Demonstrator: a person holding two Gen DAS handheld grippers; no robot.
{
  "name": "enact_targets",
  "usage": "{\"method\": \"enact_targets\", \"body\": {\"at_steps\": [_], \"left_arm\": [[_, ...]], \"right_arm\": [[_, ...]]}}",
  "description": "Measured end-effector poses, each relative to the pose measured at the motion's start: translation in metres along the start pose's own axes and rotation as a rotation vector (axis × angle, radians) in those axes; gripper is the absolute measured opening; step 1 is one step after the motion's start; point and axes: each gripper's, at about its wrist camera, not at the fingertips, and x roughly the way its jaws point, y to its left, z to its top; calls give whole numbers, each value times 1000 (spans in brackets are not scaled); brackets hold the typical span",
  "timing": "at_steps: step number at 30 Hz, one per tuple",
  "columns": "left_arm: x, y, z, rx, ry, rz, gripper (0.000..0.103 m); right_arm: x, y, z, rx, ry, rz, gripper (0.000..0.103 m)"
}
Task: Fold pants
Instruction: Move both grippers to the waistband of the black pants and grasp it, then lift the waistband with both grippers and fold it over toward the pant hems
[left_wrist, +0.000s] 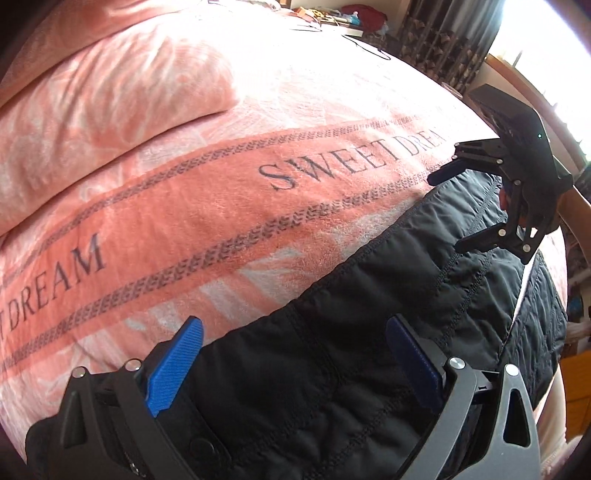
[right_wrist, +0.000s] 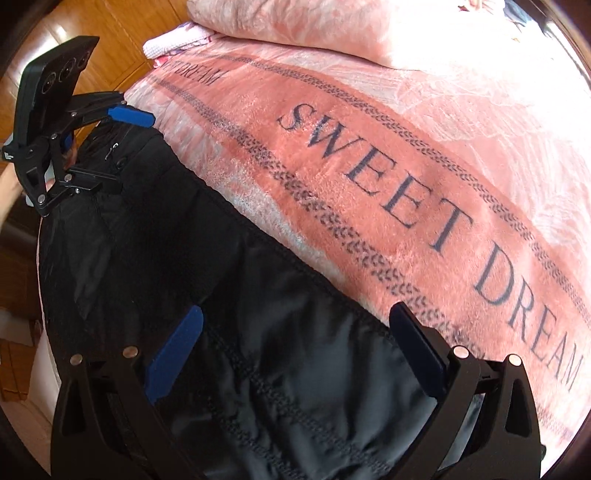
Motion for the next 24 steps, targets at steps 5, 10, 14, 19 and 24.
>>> {"method": "enact_targets", "body": {"at_steps": [5, 10, 14, 19, 24], "left_arm": [[21, 2, 7, 22, 29, -62, 99], [29, -2, 9, 55, 48, -96, 99], [27, -3, 15, 60, 25, -114, 99], [36, -7, 29, 88, 50, -181, 99], [43, -9, 39, 93, 101, -298, 99]], "right_arm": [[19, -4, 3, -56, 36, -25, 100], [5, -5, -6, -104, 15, -66, 26], [-9, 4, -18, -134, -5, -51, 4], [-54, 21, -33, -182, -135, -69, 4], [-74, 42, -34, -225, -200, -71, 4]]}}
